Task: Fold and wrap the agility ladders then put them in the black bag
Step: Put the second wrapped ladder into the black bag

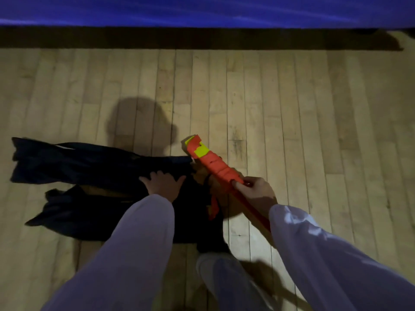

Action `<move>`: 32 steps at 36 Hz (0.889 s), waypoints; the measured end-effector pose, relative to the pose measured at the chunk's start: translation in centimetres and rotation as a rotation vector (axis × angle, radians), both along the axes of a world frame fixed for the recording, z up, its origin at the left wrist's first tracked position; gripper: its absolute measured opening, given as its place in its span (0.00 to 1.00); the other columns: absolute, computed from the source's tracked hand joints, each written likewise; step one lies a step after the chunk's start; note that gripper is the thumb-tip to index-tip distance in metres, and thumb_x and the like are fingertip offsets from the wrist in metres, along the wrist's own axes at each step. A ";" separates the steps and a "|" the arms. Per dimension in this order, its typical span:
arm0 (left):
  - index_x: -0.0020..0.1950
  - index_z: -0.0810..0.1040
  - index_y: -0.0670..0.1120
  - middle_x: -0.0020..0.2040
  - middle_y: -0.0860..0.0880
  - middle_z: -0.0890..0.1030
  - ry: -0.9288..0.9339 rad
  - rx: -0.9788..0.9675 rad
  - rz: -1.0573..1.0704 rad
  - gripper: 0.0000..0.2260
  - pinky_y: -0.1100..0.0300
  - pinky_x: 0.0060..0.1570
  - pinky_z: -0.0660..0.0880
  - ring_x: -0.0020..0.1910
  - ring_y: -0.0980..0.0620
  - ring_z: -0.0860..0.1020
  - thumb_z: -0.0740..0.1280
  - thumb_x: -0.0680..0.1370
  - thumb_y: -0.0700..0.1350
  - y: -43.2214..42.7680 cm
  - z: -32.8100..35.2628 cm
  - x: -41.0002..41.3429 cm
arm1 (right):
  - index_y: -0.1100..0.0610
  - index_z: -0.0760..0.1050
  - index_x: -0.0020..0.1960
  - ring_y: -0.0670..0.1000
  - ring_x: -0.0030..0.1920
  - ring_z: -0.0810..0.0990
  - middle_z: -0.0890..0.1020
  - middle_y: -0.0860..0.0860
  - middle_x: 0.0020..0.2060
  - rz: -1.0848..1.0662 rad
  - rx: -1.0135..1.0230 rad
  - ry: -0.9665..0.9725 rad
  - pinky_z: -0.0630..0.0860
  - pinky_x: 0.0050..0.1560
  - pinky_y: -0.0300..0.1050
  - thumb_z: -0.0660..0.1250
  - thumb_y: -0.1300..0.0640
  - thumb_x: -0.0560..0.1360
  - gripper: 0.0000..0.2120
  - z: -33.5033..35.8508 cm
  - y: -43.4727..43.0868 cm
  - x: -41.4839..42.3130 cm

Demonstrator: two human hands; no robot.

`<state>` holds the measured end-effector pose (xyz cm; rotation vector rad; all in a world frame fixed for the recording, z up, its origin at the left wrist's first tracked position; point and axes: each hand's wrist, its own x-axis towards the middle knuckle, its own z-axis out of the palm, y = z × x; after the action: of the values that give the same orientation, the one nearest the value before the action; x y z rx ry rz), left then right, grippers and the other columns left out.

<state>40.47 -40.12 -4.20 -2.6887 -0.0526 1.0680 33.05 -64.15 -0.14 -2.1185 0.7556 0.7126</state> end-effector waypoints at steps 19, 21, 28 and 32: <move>0.57 0.73 0.41 0.53 0.40 0.80 -0.134 -0.536 0.145 0.17 0.53 0.46 0.72 0.53 0.39 0.78 0.54 0.83 0.53 0.0 -1.1 -3.0 | 0.50 0.83 0.49 0.49 0.37 0.83 0.85 0.49 0.37 0.016 0.114 -0.025 0.80 0.43 0.45 0.68 0.41 0.73 0.14 -0.7 3.2 -0.4; 0.51 0.74 0.40 0.48 0.40 0.80 -0.265 -0.584 0.400 0.17 0.54 0.42 0.69 0.49 0.39 0.78 0.58 0.81 0.54 0.1 -0.5 -2.9 | 0.49 0.82 0.48 0.48 0.36 0.83 0.85 0.49 0.37 0.008 0.127 -0.024 0.79 0.41 0.43 0.68 0.41 0.73 0.13 -0.6 3.3 -0.6; 0.52 0.68 0.41 0.48 0.40 0.75 -0.306 -0.888 1.124 0.11 0.52 0.40 0.80 0.39 0.48 0.76 0.65 0.73 0.31 2.8 1.4 -1.7 | 0.49 0.82 0.43 0.43 0.30 0.82 0.84 0.48 0.34 0.000 0.210 -0.044 0.75 0.31 0.34 0.68 0.45 0.75 0.09 0.9 3.6 -1.3; 0.46 0.68 0.40 0.38 0.46 0.72 -0.235 -1.002 1.161 0.12 0.66 0.24 0.76 0.33 0.52 0.74 0.70 0.73 0.30 4.4 3.1 -1.6 | 0.49 0.82 0.43 0.49 0.33 0.83 0.84 0.49 0.33 0.042 0.206 -0.010 0.79 0.36 0.42 0.69 0.44 0.74 0.09 2.4 4.5 -1.2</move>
<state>38.84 -35.77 -1.11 -3.6987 -1.7087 1.1781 31.81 -59.66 2.26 -1.9542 0.6065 0.7685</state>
